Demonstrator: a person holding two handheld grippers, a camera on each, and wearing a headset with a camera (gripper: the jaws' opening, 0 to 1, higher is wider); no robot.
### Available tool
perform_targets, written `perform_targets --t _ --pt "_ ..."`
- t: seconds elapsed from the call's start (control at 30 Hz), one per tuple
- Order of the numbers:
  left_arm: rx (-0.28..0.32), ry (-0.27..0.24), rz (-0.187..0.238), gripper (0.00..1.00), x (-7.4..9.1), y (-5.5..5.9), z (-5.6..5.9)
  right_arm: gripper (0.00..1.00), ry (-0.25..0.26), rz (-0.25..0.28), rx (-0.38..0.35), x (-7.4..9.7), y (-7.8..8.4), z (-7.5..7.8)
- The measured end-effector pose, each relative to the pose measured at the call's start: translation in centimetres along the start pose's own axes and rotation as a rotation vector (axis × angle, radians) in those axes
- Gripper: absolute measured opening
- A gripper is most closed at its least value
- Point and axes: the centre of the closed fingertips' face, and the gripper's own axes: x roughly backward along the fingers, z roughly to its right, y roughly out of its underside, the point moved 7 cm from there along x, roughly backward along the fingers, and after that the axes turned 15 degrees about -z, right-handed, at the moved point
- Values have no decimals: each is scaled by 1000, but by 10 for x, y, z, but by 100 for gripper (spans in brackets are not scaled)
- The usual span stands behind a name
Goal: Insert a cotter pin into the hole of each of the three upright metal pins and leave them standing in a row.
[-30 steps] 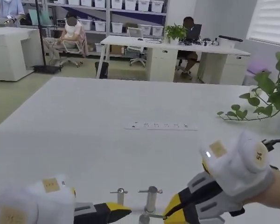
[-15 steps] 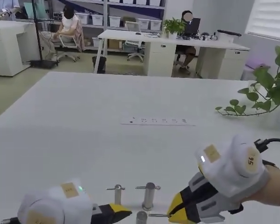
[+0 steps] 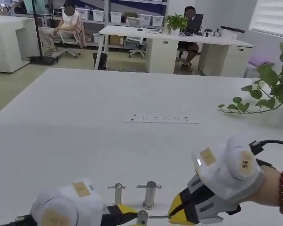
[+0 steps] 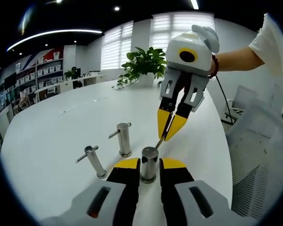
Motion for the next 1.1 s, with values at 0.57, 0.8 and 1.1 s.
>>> perform_targets --t 0.57,0.8,1.1 --pt "27 11 7 12 -3 3 -2 3 3 -20 17 -2 -3 3" --pt "44 18 12 12 -5 3 -3 3 13 -47 30 -1 -4 5" --pt "47 30 11 12 -5 2 -3 3 17 -64 43 -1 -5 7"
